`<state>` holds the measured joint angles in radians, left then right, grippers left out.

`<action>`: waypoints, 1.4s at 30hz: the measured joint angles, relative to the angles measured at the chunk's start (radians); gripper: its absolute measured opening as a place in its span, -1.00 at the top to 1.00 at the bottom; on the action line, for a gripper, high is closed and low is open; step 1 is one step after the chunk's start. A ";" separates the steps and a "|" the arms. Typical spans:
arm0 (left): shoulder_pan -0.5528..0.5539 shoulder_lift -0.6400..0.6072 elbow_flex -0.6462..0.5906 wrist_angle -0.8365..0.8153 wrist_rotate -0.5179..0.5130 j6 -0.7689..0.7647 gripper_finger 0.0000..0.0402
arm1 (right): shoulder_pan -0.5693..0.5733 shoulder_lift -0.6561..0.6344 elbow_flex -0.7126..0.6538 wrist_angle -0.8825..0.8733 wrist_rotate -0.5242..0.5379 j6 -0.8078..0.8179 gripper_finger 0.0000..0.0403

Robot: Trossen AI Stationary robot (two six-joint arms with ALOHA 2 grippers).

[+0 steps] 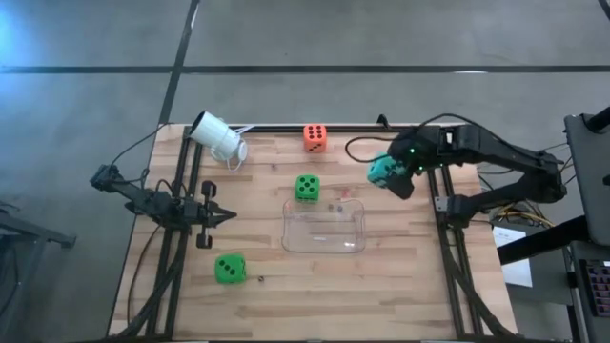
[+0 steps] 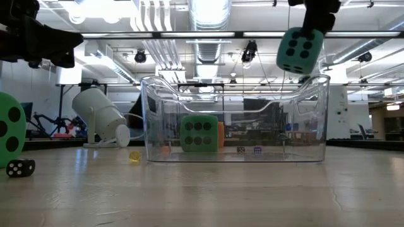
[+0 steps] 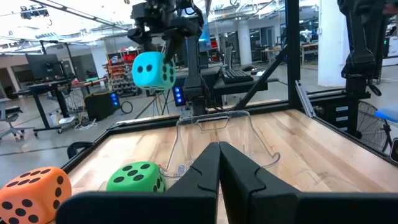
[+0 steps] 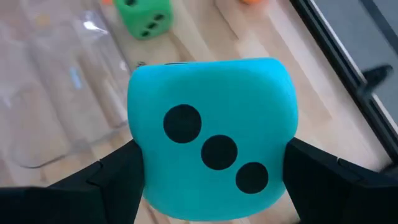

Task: Pick & Place Dice
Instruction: Put the large light blue die into the transparent bin

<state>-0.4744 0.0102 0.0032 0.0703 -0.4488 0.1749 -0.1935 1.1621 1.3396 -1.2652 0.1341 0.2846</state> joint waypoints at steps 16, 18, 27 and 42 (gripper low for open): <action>0.000 0.000 0.000 0.000 0.000 0.000 0.95 | 0.192 0.254 0.047 0.134 -0.024 -0.079 -0.53; 0.000 0.000 0.000 0.000 0.000 0.000 0.95 | 0.205 0.287 0.066 0.140 -0.057 -0.091 -0.53; 0.000 0.000 0.000 0.000 0.000 0.000 0.95 | 0.273 0.436 0.114 0.146 -0.067 -0.113 -0.53; 0.000 0.000 0.000 0.000 0.000 0.000 0.95 | 0.292 0.555 0.115 0.143 -0.059 -0.076 -0.53</action>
<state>-0.4744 0.0105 0.0032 0.0701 -0.4488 0.1746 0.0986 1.7171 1.4548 -1.1225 0.0747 0.2089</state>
